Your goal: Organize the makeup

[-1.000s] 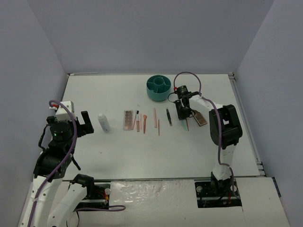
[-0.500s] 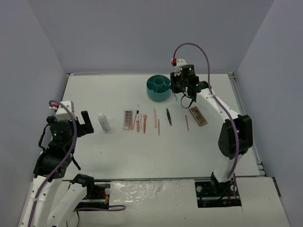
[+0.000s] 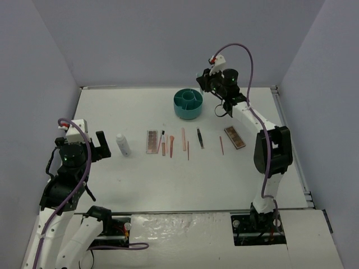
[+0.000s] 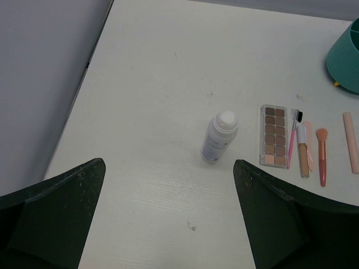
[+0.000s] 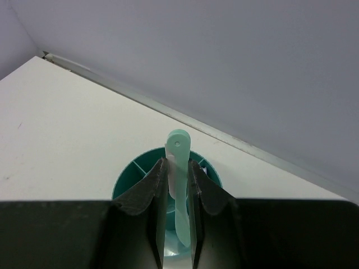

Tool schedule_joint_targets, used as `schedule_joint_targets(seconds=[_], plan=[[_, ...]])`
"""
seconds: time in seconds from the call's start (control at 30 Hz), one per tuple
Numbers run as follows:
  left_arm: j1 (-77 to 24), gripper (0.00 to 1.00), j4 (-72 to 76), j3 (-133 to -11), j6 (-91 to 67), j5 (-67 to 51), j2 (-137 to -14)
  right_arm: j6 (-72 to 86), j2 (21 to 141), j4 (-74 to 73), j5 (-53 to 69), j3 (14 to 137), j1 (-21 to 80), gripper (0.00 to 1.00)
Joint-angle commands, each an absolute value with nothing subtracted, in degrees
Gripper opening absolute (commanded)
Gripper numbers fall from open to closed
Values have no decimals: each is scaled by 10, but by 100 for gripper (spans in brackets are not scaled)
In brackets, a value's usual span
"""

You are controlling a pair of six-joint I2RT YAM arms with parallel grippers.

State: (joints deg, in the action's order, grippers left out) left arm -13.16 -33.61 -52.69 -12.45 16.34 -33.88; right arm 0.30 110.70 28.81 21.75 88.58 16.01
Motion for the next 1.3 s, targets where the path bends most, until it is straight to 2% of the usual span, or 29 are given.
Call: schedule_joint_targets(seconds=[0.0,0.37,1.13,1.27], plan=[[-128,97,-307,-541,-125,163,-351,29,1140,449,285,915,145,0],[-123,97,-306,-541,-125,158,-361,54,1220,494,324,949,131,0],[-119,97,-304,-542,-125,149,-372,40,1278,510,337,959,117,2],[-118,97,-305,-542,-124,148,-372,41,1279,506,340,963,115,9]])
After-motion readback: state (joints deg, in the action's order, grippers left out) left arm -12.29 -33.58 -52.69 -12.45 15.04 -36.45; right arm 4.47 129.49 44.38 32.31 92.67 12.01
